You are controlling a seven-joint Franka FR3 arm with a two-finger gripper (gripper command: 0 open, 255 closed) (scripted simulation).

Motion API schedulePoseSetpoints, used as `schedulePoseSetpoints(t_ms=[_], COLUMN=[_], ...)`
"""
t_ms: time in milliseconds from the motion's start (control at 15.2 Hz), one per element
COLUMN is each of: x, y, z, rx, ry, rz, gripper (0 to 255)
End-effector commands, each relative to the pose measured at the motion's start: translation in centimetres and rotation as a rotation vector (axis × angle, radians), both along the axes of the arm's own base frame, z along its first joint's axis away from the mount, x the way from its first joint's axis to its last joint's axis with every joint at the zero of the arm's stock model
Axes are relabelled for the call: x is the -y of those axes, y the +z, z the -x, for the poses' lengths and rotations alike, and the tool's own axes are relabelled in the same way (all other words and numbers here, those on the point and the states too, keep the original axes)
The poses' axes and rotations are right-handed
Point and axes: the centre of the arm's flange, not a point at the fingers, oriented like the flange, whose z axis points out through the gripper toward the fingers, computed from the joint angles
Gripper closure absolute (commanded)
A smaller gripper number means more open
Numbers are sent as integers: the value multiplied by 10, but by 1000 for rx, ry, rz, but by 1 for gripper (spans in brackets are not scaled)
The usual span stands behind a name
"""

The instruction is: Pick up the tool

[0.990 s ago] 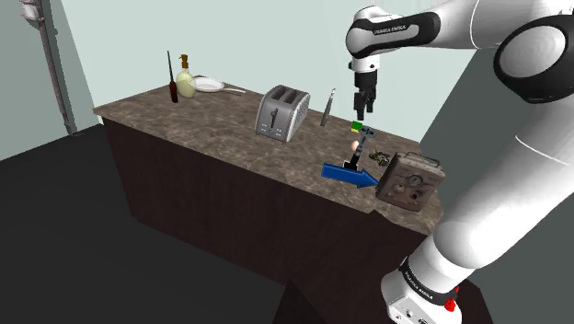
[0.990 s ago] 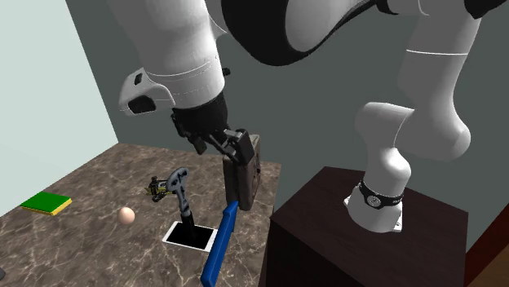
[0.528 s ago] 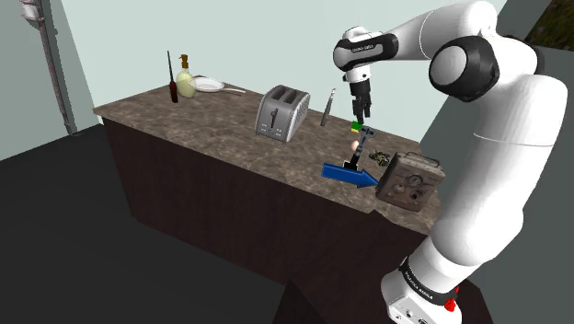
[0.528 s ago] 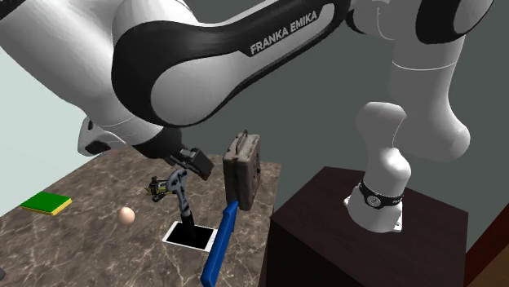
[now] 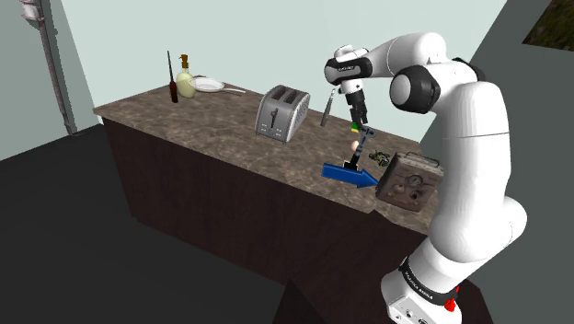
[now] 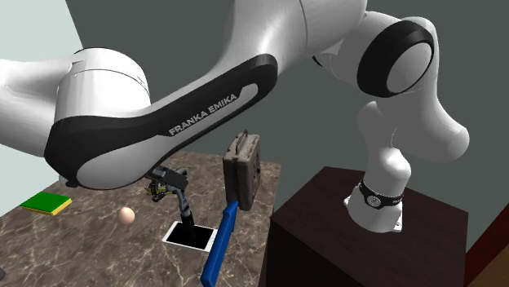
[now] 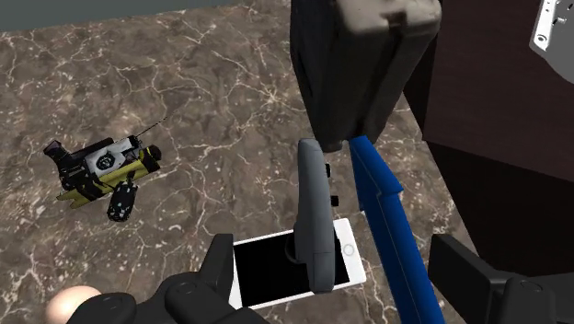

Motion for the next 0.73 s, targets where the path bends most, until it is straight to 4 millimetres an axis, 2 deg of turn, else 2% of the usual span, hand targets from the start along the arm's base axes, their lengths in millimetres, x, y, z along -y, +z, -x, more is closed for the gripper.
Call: schedulePoseSetpoints(t_ms=[0, 264, 396, 462, 660], x=[1, 1, 1, 2, 1], y=[-10, -34, -34, -35, -35], z=[-1, -1, -1, -1, -1], rx=[-3, -3, -3, -3, -4], ry=[1, 2, 2, 2, 2], rz=[0, 0, 0, 0, 0], gripper=[0, 0, 0, 255, 255])
